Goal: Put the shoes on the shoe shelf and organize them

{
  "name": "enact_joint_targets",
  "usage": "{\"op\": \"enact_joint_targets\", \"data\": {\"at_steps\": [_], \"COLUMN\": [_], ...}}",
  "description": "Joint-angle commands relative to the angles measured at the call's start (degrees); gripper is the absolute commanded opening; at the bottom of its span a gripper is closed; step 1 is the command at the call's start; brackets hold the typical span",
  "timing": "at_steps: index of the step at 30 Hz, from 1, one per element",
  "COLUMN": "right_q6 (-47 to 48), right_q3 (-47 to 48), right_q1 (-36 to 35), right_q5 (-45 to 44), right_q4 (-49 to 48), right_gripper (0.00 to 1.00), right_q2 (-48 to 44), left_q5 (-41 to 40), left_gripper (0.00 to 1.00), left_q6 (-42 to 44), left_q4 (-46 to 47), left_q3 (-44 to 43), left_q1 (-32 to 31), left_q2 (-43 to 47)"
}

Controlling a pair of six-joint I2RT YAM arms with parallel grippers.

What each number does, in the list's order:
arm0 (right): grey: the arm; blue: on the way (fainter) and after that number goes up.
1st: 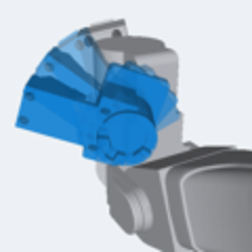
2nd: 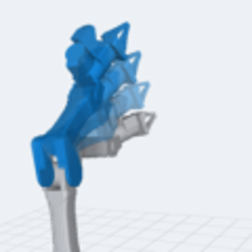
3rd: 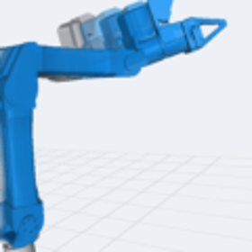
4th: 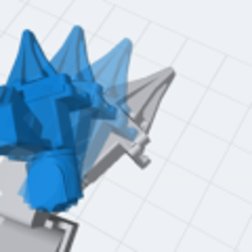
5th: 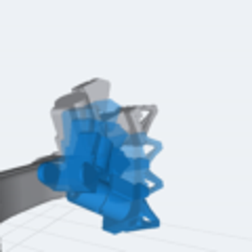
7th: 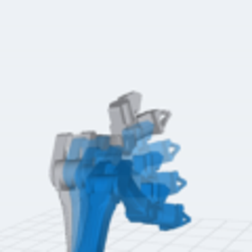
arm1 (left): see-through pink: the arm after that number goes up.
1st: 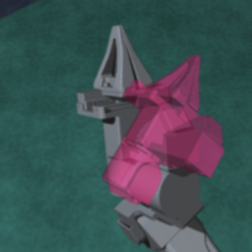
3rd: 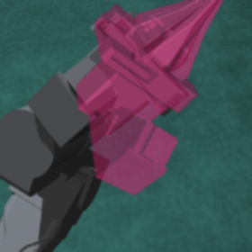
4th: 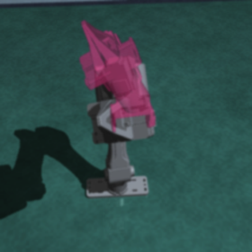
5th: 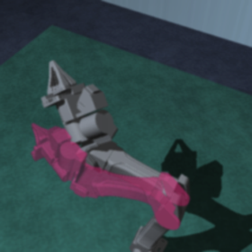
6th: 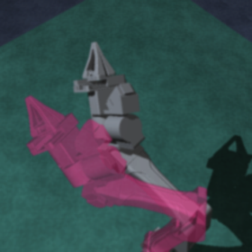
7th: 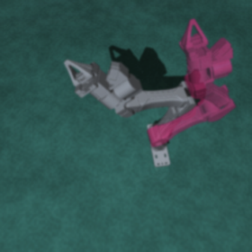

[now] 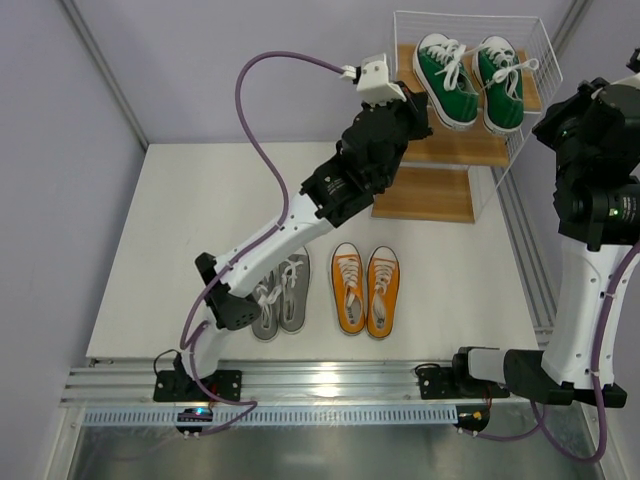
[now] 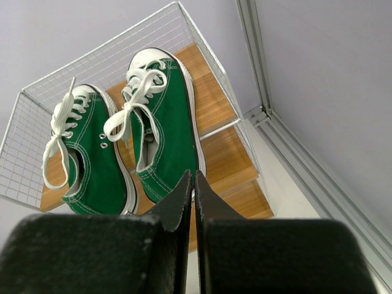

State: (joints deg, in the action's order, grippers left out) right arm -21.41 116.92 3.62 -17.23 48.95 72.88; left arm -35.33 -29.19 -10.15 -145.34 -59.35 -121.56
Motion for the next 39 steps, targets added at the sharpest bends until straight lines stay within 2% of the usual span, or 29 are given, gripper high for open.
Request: {"op": "enact_joint_targets", "data": {"at_steps": [1,5,9,10,12,13,15,16,17,18,19,21,23,25,27,30,34,39], "right_q6": [-1.1,-0.9,1.9,2.2,2.8,3.0,3.7,3.9,3.9,3.6,3.1,2.6,2.2,2.3,3.0,4.7,7.1,9.6], "right_q3": [3.7,4.4,3.5,3.1,4.4,8.9,17.1,28.4,33.2,37.1,36.1,27.7,26.6,33.4,35.8,30.9,32.0,32.1], "right_q1": [0.2,0.2,0.2,0.2,0.2,0.2,0.2,0.2,0.2,0.2,0.2,0.2,0.1,-0.2,-0.6,-1.8,-3.6,-9.8], "right_q5": [0.1,0.4,9.6,15.9,22.3,27.0,31.8,33.5,36.2,36.7,36.9,37.0,37.2,37.4,37.8,36.2,33.2,26.8], "right_q4": [0.2,0.9,-3.4,-4.9,-7.6,-7.4,-1.6,1.8,6.9,8.2,7.0,2.8,0.0,2.1,4.0,2.6,5.1,6.4], "right_gripper": [0.04,0.04,0.04,0.04,0.04,0.04,0.20,0.36,0.52,0.58,0.61,0.64,0.65,0.66,0.68,0.70,0.70,0.70], "right_q2": [1.1,1.6,1.0,0.9,2.3,4.1,12.8,16.4,22.6,24.0,24.4,21.7,21.5,25.7,27.7,26.4,28.4,30.8], "left_q5": [-7.6,-6.9,-7.0,-6.9,-6.9,-6.7,-6.2,-6.2,-5.9,-5.8,-5.4,-5.4,-5.6,-5.6,-5.7,-6.2,-8.1,-9.7], "left_gripper": [0.00,0.00,0.00,0.00,0.00,0.00,0.00,0.00,0.00,0.00,0.00,0.00,0.00,0.00,0.00,0.00,0.00,0.00], "left_q6": [12.0,16.0,17.9,17.9,17.9,17.7,17.2,16.0,15.2,14.3,12.6,12.1,10.6,9.4,7.6,5.6,4.0,2.6], "left_q4": [6.6,8.6,6.5,6.3,8.6,9.9,13.2,13.1,12.7,11.2,10.7,10.3,8.8,6.8,5.2,3.5,2.1,0.7], "left_q3": [-4.4,-4.4,-2.6,-0.7,10.0,14.3,25.9,29.1,31.6,36.0,37.9,43.5,46.6,50.5,52.7,57.5,62.2,66.1], "left_q1": [-0.3,0.9,1.4,1.2,0.6,0.2,-0.9,-1.2,-1.5,-1.6,-1.6,-2.1,-2.3,-2.4,-2.6,-2.5,-2.5,-2.5], "left_q2": [-2.3,-4.0,-3.1,0.4,5.3,8.8,17.7,20.4,25.2,27.4,29.5,35.8,39.5,44.0,47.7,52.2,56.9,61.5]}}
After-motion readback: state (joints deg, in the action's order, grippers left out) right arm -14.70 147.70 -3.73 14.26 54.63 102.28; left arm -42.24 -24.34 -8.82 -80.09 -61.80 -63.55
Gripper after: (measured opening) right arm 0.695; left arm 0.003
